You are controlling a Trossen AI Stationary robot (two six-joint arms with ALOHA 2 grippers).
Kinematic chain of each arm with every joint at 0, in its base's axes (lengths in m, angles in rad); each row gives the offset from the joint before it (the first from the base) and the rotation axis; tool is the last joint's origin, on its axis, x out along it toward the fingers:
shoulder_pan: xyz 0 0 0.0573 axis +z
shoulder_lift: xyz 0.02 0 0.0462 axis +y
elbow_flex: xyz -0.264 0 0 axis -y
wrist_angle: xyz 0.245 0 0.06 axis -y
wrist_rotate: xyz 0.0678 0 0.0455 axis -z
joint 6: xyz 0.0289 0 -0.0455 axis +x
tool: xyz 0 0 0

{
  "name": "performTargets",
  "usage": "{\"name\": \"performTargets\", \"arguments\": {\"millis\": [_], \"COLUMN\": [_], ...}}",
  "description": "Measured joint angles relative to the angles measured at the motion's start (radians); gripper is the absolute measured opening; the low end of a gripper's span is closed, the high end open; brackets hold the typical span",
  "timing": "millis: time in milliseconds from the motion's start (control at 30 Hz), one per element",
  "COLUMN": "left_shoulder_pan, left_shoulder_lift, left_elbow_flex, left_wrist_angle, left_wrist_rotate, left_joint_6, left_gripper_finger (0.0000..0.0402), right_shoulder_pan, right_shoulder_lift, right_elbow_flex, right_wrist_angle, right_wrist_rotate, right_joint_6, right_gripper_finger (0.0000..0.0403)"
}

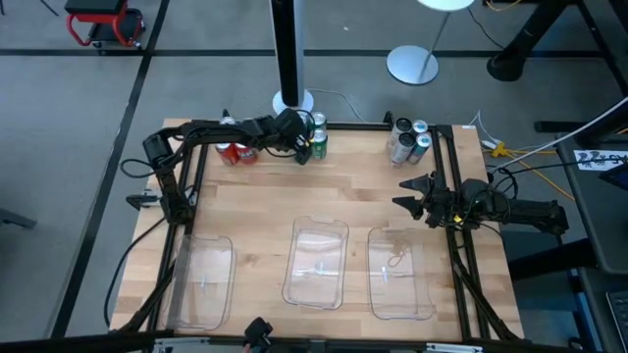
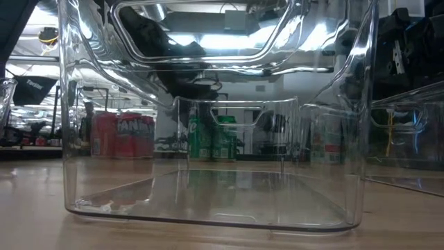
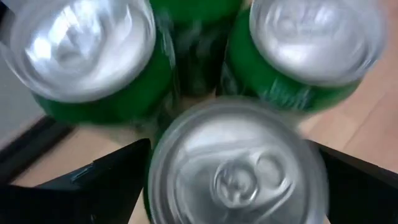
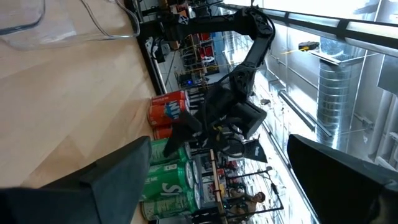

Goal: Sort soda cans
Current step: Put the green soda can into the middle transparent bin

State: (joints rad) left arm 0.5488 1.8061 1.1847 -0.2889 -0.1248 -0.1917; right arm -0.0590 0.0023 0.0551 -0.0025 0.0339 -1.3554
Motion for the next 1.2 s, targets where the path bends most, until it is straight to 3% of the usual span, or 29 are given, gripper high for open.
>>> {"name": "performTargets", "arguments": {"millis": [133,400,733,1200], "left_shoulder_pan": [0.000,-0.011,-0.042,-0.232], "left_shoulder_lift": [0.005,0.004,-0.030,-0.335], "left_elbow_flex": [0.000,0.000,-0.001,0.029], "left_wrist_angle": [-0.017,-0.009,-0.049,-0.169], "left_wrist_rotate": [-0.009,-0.014,-0.051,-0.055], "left_joint_6": [0.001,0.071,0.121,0.133], "left_gripper_finger": [0.0377,0.0299,0.0299,0.0299], "right_shoulder_pan": [0.000,0.000,0.000,0.000], "right_shoulder_lift": [0.000,0.000,0.000,0.000], "right_elbow_flex": [0.000,0.000,0.000,0.000], "right_wrist_angle": [-0.001,-0.005,-0.007,-0.007], "right_wrist_rotate": [0.000,0.000,0.000,0.000], "right_joint_6": [0.015,0.015,0.015,0.021], "right_gripper_finger": [0.0376,0.0376,0.0376,0.0376]}}
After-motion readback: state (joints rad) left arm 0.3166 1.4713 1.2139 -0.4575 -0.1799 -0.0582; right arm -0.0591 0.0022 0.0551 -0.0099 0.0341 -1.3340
